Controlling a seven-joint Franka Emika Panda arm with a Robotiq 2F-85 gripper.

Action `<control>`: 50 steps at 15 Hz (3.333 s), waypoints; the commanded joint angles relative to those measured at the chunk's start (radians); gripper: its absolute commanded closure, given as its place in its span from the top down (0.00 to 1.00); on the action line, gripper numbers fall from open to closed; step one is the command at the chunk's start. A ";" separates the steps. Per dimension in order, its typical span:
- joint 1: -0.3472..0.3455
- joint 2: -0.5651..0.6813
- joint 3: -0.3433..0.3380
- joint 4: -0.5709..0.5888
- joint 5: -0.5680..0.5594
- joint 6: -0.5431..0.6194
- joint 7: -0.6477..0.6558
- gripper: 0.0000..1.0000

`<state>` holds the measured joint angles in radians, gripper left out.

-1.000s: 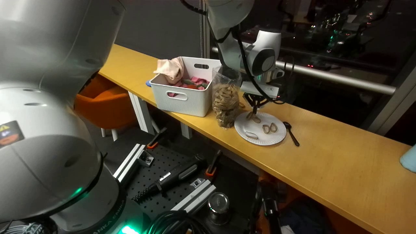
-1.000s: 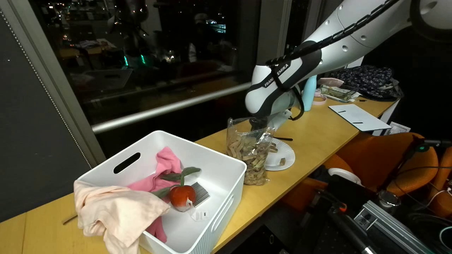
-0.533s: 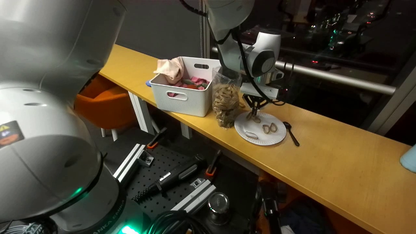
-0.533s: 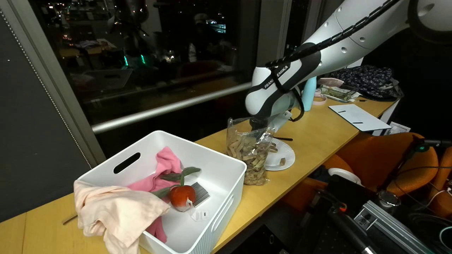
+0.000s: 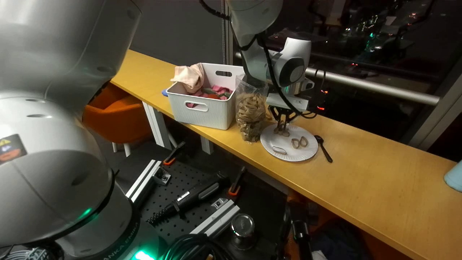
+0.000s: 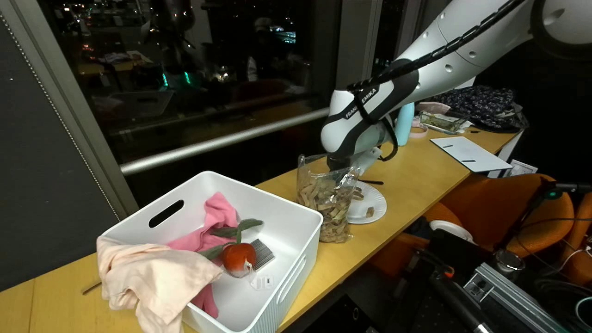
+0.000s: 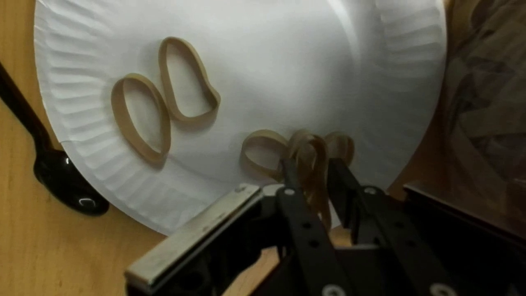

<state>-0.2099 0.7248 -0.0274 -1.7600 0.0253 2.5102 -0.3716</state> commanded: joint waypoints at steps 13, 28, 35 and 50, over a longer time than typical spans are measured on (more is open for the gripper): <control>-0.015 0.075 0.018 0.076 -0.017 -0.028 0.000 0.06; -0.019 -0.083 -0.013 -0.094 -0.022 0.062 0.018 0.01; -0.043 -0.298 -0.033 -0.292 -0.021 0.158 0.006 0.01; -0.004 -0.791 -0.017 -0.543 0.034 0.403 -0.149 0.01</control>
<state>-0.2533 -0.0523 -0.0725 -2.3125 0.0277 2.8749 -0.4542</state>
